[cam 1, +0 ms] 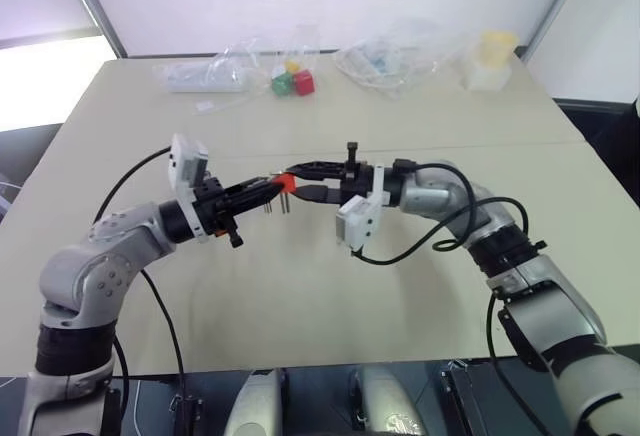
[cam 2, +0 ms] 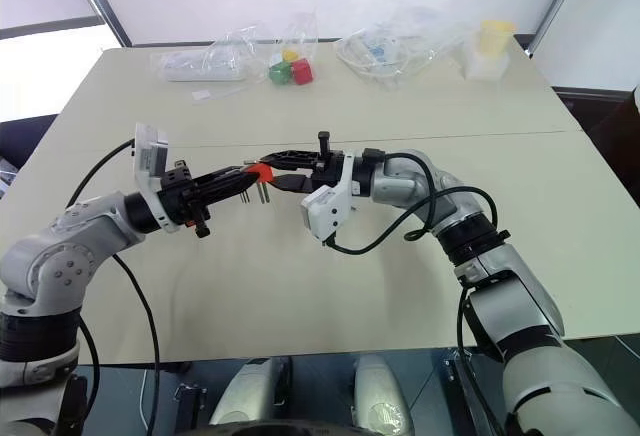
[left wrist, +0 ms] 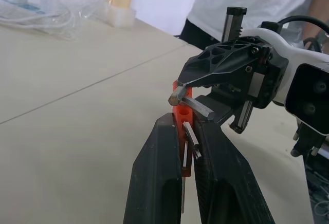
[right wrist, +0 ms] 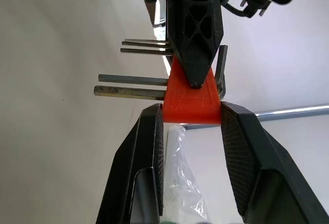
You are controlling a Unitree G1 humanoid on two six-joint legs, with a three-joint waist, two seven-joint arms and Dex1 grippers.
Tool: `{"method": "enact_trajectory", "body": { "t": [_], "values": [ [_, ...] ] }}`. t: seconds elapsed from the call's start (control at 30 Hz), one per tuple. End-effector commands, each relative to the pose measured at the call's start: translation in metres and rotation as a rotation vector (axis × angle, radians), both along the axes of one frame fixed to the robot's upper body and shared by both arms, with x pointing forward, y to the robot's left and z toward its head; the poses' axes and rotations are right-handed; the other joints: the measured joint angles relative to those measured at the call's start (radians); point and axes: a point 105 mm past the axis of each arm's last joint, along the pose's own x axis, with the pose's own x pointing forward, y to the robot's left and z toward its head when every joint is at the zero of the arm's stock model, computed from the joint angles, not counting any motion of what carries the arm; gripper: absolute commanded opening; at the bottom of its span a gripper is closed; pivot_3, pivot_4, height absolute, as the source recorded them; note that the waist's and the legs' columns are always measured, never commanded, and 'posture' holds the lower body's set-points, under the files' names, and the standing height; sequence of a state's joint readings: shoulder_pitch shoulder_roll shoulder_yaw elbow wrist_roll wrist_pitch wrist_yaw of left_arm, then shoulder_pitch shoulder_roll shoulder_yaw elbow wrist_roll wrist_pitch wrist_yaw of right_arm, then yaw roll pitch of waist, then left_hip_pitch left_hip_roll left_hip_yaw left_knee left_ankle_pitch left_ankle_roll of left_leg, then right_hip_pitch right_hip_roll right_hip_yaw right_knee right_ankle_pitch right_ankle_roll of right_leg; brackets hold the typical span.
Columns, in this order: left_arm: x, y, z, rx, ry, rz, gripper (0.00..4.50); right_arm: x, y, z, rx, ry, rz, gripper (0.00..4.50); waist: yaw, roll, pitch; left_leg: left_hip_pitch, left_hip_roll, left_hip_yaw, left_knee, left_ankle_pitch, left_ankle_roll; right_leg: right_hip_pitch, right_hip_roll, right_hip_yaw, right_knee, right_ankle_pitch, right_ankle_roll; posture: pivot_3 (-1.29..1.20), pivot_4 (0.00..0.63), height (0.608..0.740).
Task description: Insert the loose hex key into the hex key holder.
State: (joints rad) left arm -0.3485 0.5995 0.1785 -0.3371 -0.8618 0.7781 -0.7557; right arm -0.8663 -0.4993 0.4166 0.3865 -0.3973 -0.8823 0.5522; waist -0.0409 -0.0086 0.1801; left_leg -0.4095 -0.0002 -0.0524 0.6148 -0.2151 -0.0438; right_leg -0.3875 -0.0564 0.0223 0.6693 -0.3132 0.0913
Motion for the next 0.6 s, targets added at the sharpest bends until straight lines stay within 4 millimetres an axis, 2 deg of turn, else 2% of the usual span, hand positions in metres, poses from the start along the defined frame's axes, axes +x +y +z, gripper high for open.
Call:
{"method": "enact_trajectory", "body": {
  "t": [0.03,0.27,0.4,0.47,0.5,0.6],
  "values": [
    [-0.006,-0.007,0.006,0.001,-0.029,-0.040,0.02,0.007,-0.004,0.018,0.075,0.013,-0.056,1.02,0.000,0.000,0.000,0.000,0.000,0.000,0.000,0.000,0.000,0.000,0.000,0.000,0.000,0.000,0.000,0.00,0.150,0.740],
    [-0.006,-0.006,0.006,0.008,-0.035,-0.033,0.02,0.013,-0.008,0.010,0.046,0.071,-0.109,1.02,0.000,0.000,0.000,0.000,0.000,0.000,0.000,0.000,0.000,0.000,0.000,0.000,0.000,0.000,0.000,0.00,0.150,0.740],
    [-0.005,-0.005,0.005,0.012,-0.038,-0.029,0.00,0.017,-0.010,0.007,0.035,0.111,-0.138,3.02,0.001,0.000,0.000,0.000,0.000,0.000,0.000,0.000,0.000,0.000,0.000,0.000,0.000,0.000,0.000,0.00,0.150,0.740],
    [-0.005,-0.004,0.005,0.014,-0.039,-0.027,0.00,0.018,-0.013,0.004,0.007,0.101,-0.151,4.16,0.001,0.000,0.000,0.000,0.000,0.000,0.000,0.000,0.000,0.000,0.000,0.000,0.000,0.000,0.000,0.00,0.150,0.740],
    [-0.005,-0.004,0.005,0.014,-0.039,-0.026,0.00,0.018,-0.013,0.004,-0.002,0.094,-0.146,4.48,0.001,0.000,0.000,0.000,0.000,0.000,0.000,0.000,0.000,0.000,0.000,0.000,0.000,0.000,0.000,0.00,0.150,0.740],
    [-0.006,-0.003,0.005,0.019,-0.046,-0.019,0.00,0.018,-0.017,0.004,-0.019,0.096,-0.152,4.48,0.001,0.000,0.000,0.000,0.000,0.000,0.000,0.000,0.000,0.000,0.000,0.000,0.000,0.000,0.000,0.00,0.150,0.740]
  ]
}}
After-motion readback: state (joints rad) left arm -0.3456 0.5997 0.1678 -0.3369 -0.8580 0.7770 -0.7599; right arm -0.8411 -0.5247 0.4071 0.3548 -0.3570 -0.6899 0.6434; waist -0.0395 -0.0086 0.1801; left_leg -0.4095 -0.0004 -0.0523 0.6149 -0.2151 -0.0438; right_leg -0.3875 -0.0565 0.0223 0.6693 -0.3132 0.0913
